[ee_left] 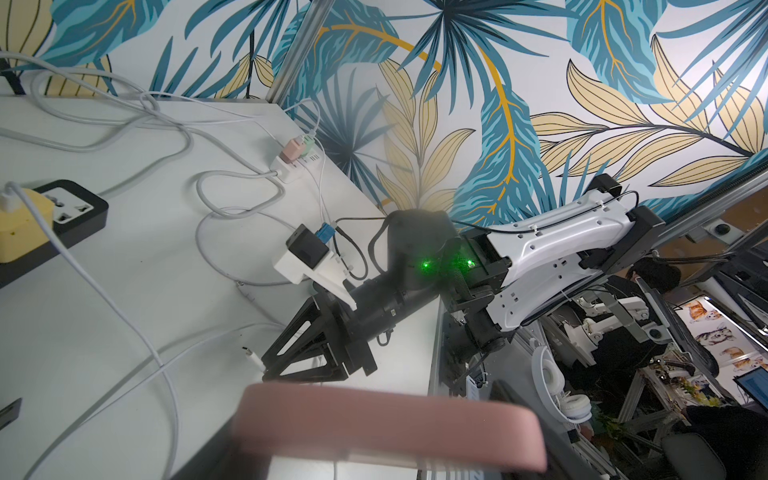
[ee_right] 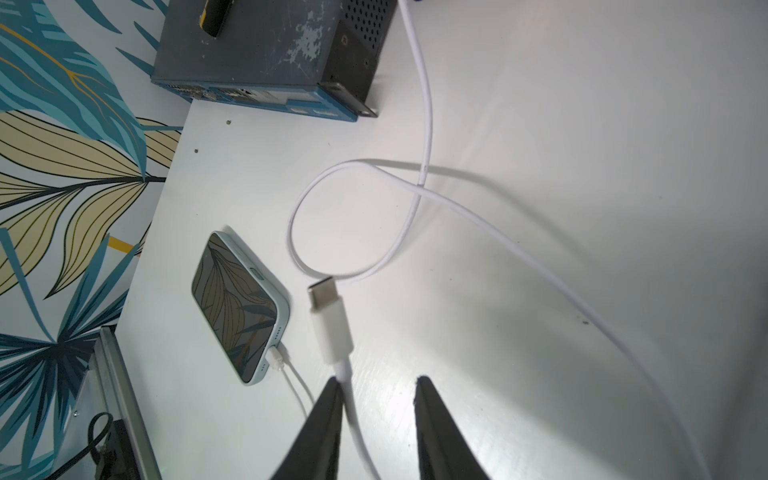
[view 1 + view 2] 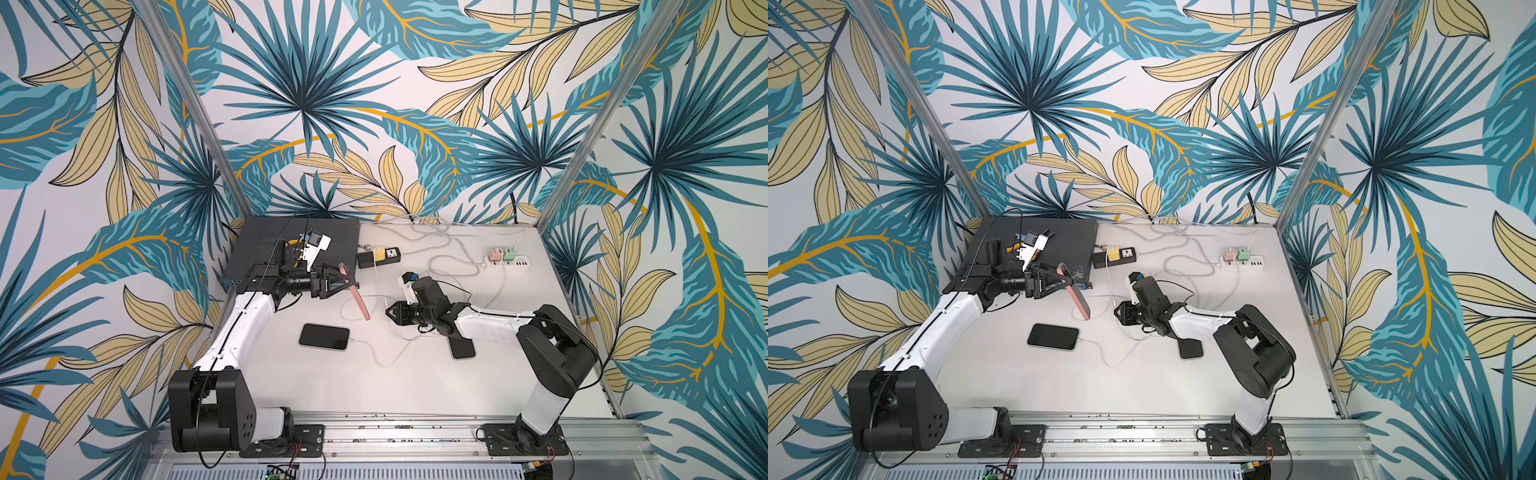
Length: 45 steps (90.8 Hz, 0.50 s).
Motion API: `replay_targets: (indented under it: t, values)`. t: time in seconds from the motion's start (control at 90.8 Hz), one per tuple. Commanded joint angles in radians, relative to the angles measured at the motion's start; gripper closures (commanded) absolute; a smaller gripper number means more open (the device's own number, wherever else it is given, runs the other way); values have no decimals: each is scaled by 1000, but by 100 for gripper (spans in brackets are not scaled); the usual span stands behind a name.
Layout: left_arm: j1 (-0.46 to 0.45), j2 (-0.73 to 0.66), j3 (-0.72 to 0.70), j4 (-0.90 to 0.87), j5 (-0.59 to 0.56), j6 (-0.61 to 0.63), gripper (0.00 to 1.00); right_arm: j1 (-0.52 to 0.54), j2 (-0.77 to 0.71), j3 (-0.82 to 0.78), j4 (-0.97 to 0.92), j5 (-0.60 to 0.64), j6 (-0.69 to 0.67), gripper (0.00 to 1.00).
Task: Unplug the charging cable from the phone
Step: Remove the charging cable from the phone.
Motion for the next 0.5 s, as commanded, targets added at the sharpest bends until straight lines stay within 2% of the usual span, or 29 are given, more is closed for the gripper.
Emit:
replay_targets:
  t: [0.0,0.253,0.485]
  values:
    - [7,-25,-2,29,51,-2,69,-14,-31,3,10,-41,-19,55]
    - [8,-26,-4,27,54,0,69,-37,-85,-3,78,-159,-84,38]
    - [8,-26,-4,24,66,3,69,-76,-103,9,200,-439,-116,22]
